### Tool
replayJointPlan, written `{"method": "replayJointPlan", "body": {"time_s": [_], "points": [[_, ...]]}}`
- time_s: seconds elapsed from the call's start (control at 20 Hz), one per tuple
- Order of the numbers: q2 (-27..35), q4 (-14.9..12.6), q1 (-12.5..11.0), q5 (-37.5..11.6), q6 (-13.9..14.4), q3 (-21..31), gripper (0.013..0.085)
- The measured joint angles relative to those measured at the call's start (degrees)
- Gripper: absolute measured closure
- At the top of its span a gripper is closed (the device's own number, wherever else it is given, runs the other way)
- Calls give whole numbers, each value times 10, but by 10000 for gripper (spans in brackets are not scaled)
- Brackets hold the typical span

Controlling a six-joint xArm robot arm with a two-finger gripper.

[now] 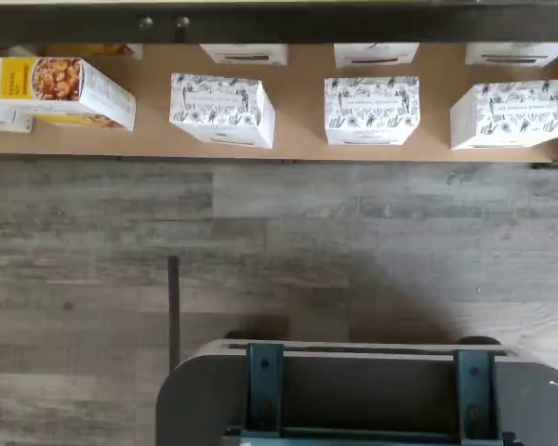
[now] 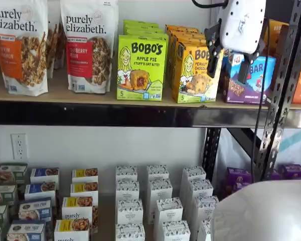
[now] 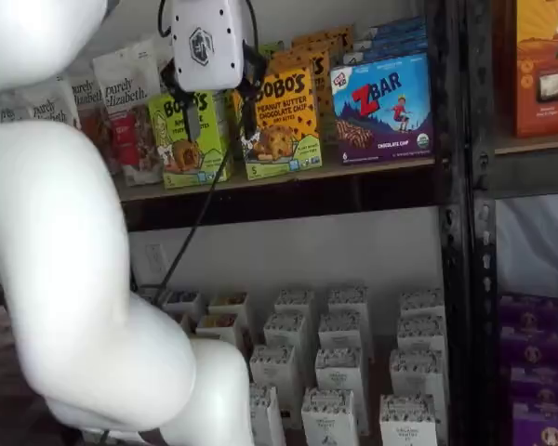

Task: Pick up the orange box on the top shelf, the fifth box from the left

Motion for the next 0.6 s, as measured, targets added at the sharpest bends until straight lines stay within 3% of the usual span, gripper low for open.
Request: {"method": "replayJointPlan", "body": {"time_s": [0.6], "points": [[33,-19,7,-44,-1,-16,130]]}}
